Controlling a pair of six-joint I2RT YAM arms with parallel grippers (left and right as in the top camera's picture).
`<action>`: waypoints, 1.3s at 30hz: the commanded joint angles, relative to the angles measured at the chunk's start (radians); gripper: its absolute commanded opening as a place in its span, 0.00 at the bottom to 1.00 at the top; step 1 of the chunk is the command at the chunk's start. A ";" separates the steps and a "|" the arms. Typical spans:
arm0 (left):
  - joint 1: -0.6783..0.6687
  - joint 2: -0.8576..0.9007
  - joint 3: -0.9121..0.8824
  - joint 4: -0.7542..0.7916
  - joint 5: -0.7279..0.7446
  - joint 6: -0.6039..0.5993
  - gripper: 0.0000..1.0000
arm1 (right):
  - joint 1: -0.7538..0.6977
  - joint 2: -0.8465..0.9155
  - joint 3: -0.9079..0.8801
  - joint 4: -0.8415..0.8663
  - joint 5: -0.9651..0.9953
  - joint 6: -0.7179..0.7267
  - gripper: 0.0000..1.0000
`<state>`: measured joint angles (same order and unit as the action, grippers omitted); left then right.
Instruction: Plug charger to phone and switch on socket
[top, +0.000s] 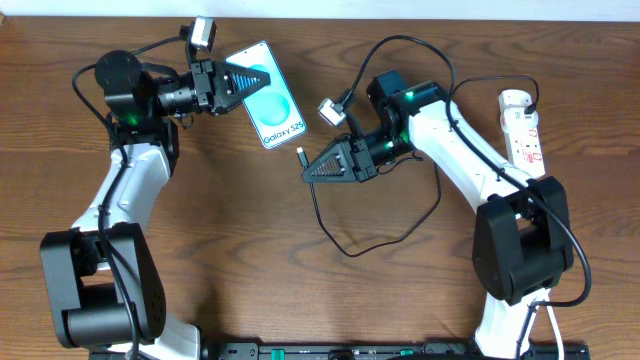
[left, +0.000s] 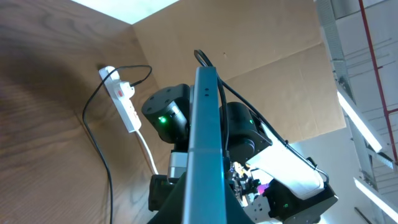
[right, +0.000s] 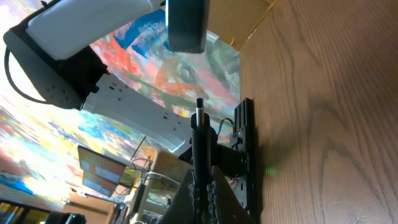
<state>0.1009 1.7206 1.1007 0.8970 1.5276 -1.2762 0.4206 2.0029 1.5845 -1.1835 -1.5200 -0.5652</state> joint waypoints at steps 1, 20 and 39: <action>-0.003 0.000 0.009 0.010 -0.019 0.030 0.07 | 0.007 0.002 0.017 0.002 -0.004 -0.015 0.01; -0.060 0.000 0.009 0.002 -0.062 0.061 0.07 | 0.005 0.002 0.017 0.007 0.021 -0.005 0.01; -0.059 0.000 0.009 -0.005 0.001 0.095 0.07 | 0.003 0.002 0.017 0.033 0.021 0.023 0.01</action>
<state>0.0391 1.7206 1.1007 0.8864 1.4998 -1.1999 0.4213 2.0029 1.5845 -1.1542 -1.4845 -0.5522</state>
